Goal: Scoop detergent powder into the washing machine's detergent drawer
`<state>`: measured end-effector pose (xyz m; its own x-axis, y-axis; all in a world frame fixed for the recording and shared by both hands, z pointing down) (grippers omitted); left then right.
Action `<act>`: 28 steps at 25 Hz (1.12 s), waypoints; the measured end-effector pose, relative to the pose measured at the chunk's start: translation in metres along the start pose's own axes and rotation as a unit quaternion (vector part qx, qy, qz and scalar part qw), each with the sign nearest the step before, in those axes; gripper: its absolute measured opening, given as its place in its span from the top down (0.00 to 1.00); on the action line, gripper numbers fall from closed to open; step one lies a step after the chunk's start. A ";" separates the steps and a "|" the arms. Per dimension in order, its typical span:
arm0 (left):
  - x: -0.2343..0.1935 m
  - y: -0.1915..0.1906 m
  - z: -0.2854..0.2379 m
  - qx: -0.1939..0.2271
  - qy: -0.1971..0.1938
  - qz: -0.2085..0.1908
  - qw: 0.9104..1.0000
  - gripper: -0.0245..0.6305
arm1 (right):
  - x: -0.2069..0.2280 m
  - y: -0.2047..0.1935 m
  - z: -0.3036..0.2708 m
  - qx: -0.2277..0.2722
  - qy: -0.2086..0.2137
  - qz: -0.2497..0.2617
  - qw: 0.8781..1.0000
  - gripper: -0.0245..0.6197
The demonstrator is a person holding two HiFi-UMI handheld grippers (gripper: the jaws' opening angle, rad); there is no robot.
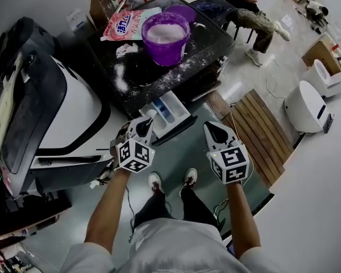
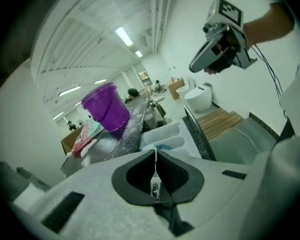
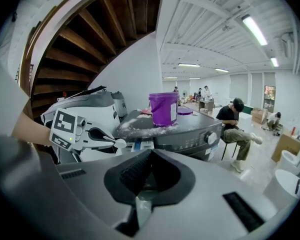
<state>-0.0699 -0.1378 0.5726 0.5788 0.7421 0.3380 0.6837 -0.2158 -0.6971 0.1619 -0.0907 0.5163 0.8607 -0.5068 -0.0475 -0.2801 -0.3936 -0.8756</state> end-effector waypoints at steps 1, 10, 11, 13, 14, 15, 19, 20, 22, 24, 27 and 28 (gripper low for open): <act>-0.006 0.003 0.006 0.017 -0.006 0.044 0.999 0.94 | 0.001 0.009 0.004 0.006 -0.008 -0.002 1.000 0.95; -0.065 0.052 0.082 0.199 -0.077 0.332 0.919 0.94 | 0.002 0.113 0.044 0.088 -0.064 0.046 0.993 0.95; -0.069 0.059 0.090 0.214 -0.079 0.337 0.913 0.94 | 0.003 0.124 0.048 0.097 -0.070 0.055 0.991 0.95; -0.077 0.072 0.105 0.240 -0.079 0.334 0.908 0.94 | 0.002 0.143 0.055 0.110 -0.081 0.077 0.988 0.95; -0.081 0.078 0.112 0.250 -0.077 0.329 0.907 0.94 | 0.001 0.152 0.058 0.118 -0.085 0.086 0.986 0.95; -0.085 0.084 0.120 0.259 -0.074 0.322 0.907 0.94 | 0.001 0.159 0.061 0.126 -0.088 0.093 0.984 0.95; -0.100 0.105 0.150 0.293 -0.065 0.294 0.908 0.94 | -0.002 0.184 0.072 0.157 -0.098 0.107 0.977 0.95; -0.105 0.110 0.157 0.303 -0.064 0.291 0.905 0.94 | -0.002 0.190 0.074 0.164 -0.100 0.111 0.975 0.95; -0.113 0.118 0.170 0.320 -0.061 0.289 0.900 0.94 | -0.004 0.201 0.078 0.176 -0.104 0.119 0.972 0.95; -0.118 0.123 0.181 0.329 -0.055 0.281 0.900 0.94 | -0.008 0.211 0.081 0.185 -0.105 0.127 0.969 0.95; -0.124 0.128 0.196 0.341 -0.046 0.266 0.901 0.94 | -0.013 0.222 0.083 0.198 -0.104 0.136 0.965 0.95; -0.125 0.129 0.201 0.344 -0.043 0.261 0.901 0.94 | -0.015 0.225 0.083 0.201 -0.103 0.139 0.964 0.95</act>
<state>-0.1434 -0.1312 0.3132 0.6854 0.7060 -0.1783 -0.1252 -0.1270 -0.9840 0.1212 -0.1077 0.2799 0.8537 -0.3702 -0.3662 -0.3610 0.0861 -0.9286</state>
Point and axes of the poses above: the fingertips, and each gripper's own axes: z backward along the fingers, x to its right, y out of its top, the point moved 7 cm from there along z, backward along the fingers, and after that the axes turned 9 degrees about z, right-handed, at the moved point
